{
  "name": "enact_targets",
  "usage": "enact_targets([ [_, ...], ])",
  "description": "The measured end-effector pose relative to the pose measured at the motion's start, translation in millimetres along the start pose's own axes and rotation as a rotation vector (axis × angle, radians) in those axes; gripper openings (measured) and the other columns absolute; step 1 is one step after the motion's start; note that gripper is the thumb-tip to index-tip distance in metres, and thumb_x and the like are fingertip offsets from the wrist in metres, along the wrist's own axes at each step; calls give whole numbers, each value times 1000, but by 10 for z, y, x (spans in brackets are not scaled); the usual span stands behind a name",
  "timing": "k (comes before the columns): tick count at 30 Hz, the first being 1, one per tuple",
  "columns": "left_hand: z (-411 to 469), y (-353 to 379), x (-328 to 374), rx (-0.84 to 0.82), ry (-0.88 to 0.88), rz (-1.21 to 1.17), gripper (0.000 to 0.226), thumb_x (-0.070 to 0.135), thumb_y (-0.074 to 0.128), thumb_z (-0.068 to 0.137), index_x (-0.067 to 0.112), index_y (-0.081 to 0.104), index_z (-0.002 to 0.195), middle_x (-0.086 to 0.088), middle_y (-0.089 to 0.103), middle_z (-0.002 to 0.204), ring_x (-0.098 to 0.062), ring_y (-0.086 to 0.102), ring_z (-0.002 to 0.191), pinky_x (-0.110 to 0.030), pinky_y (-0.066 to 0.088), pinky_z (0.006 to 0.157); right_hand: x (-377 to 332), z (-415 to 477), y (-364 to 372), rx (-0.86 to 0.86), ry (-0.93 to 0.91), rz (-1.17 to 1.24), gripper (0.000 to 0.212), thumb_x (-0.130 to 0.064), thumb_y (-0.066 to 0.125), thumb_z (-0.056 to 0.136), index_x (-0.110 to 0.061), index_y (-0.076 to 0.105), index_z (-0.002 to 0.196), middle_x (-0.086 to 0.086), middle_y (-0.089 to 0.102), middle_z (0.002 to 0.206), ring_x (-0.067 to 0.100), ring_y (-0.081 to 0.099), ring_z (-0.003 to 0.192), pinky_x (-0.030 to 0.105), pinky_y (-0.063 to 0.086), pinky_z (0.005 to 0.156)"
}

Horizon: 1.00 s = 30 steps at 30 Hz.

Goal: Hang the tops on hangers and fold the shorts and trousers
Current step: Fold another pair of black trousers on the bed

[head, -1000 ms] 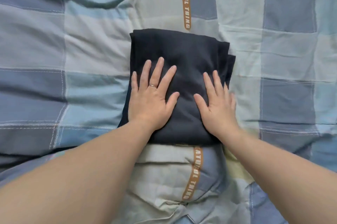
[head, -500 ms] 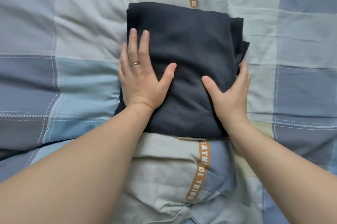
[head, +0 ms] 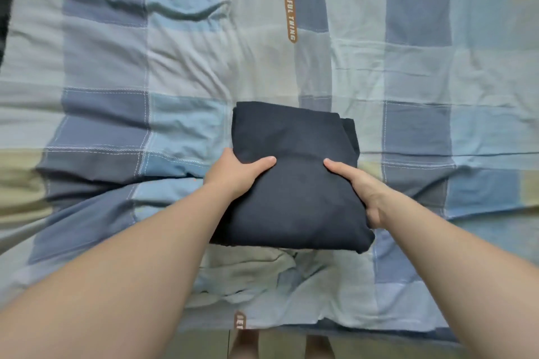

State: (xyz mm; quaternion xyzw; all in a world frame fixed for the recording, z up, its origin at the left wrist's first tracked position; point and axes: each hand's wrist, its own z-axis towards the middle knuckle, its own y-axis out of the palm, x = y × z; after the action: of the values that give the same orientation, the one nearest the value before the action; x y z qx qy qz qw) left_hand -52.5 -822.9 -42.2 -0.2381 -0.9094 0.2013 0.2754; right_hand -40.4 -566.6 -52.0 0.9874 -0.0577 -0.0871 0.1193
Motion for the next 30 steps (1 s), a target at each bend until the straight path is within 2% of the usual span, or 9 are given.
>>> enact_targets([
  [2, -378, 44, -197, -29, -43, -18, 95, 79, 71, 53, 29, 52, 132, 12, 64, 128, -19, 60, 120, -41, 46, 105, 352, -235, -24, 46, 54, 17, 68, -50, 89, 58, -15, 76, 115, 11, 74, 115, 30, 73, 102, 42, 56, 92],
  [4, -762, 90, -409, -59, -90, -9, 89, 75, 74, 58, 29, 52, 131, 12, 64, 128, -19, 60, 119, -42, 46, 104, 729, -501, 1, 78, 103, 28, 71, -48, 89, 59, -14, 73, 119, 12, 74, 115, 31, 73, 102, 42, 55, 93],
  [9, -1665, 117, -973, -276, -234, 37, 68, 64, 79, 69, 23, 66, 122, 4, 71, 118, -22, 67, 105, -40, 52, 99, 1624, -1248, 108, 138, 231, 42, 62, -45, 86, 65, -14, 73, 117, 11, 76, 108, 30, 76, 91, 38, 58, 80],
  [12, -2131, 37, -1230, -394, -363, 111, 72, 62, 80, 70, 12, 66, 121, -4, 70, 113, -27, 68, 98, -40, 54, 95, 2100, -1687, 218, 151, 284, 94, 52, -44, 83, 73, -16, 74, 116, 10, 77, 105, 30, 76, 86, 35, 58, 70],
  [15, -2477, -77, -1368, -462, -394, 197, 74, 63, 80, 70, 11, 62, 119, -6, 68, 111, -29, 67, 99, -40, 53, 97, 2515, -2073, 349, 162, 293, 157, 48, -44, 80, 78, -16, 73, 117, 10, 77, 104, 28, 76, 87, 34, 58, 72],
  [18, -2749, -199, -1285, -481, -318, 236, 62, 60, 82, 71, 16, 63, 110, -1, 69, 98, -24, 68, 91, -35, 54, 87, 2776, -2425, 463, 174, 249, 258, 48, -44, 79, 79, -15, 73, 117, 10, 77, 106, 29, 76, 91, 37, 58, 80],
  [21, -3008, -261, -1025, -454, -193, 219, 54, 55, 84, 70, 17, 68, 105, -1, 72, 106, -18, 69, 86, -30, 56, 78, 2912, -2763, 464, 223, 120, 376, 52, -42, 81, 77, -16, 71, 121, 10, 76, 109, 30, 74, 98, 41, 57, 90],
  [26, -3520, -112, -432, -423, 18, 299, 72, 66, 82, 61, 19, 67, 113, 6, 71, 97, -16, 69, 85, -30, 56, 74, 3134, -3400, 220, 292, -72, 532, 57, -44, 84, 71, -16, 72, 120, 9, 76, 109, 31, 73, 101, 43, 53, 100],
  [30, -4128, 331, -28, -421, 238, 337, 78, 72, 77, 55, 27, 68, 118, 8, 73, 108, -16, 69, 93, -37, 56, 89, 3445, -4027, -206, 370, -244, 622, 58, -45, 87, 67, -19, 73, 116, 5, 77, 106, 27, 75, 96, 39, 56, 89],
])
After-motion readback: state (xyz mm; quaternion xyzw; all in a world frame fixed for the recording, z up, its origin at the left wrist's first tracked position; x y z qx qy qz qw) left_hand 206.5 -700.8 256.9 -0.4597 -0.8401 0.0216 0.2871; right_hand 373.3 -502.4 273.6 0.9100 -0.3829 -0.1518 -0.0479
